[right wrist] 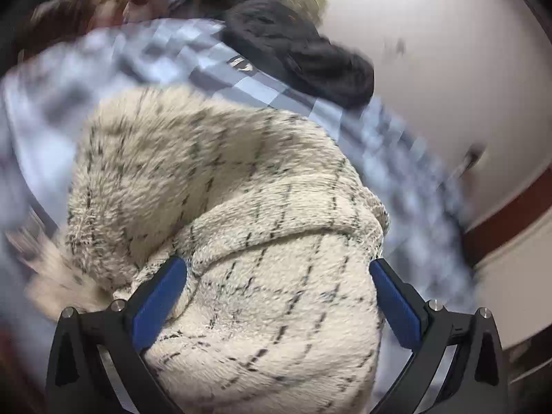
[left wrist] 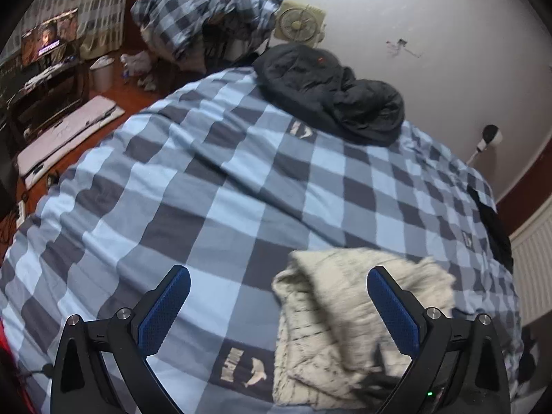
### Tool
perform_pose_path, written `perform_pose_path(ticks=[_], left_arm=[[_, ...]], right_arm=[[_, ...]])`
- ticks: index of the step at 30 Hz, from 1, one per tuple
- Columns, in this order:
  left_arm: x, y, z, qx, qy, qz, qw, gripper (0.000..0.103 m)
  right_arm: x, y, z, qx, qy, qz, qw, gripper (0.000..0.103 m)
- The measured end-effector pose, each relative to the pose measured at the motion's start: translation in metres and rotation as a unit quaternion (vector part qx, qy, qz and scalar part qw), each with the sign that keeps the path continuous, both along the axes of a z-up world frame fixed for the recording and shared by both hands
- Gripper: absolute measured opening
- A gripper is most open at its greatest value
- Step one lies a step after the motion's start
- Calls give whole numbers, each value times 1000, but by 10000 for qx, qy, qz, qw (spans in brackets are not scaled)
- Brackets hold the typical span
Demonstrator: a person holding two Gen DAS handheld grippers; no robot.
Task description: Fold small clothes
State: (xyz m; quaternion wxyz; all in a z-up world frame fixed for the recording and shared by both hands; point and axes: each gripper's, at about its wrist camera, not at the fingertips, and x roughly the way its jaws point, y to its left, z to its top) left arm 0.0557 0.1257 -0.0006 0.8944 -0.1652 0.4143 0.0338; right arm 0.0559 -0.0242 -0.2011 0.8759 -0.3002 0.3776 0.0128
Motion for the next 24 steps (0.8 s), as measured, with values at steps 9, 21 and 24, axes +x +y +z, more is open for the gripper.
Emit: perform_pose_path(ticks=[9, 21, 24], left_arm=[[7, -16, -15, -71, 262, -348, 9990, 103], [7, -81, -42, 331, 875, -1658, 9817, 103], [9, -93, -62, 365, 1222, -1854, 9743, 103]], right_arm=[[-7, -32, 32, 1005, 657, 445, 9918, 102], [-53, -189, 70, 4290, 1382, -371, 8919, 102], [-48, -196, 50, 4204, 1322, -759, 8945, 102]])
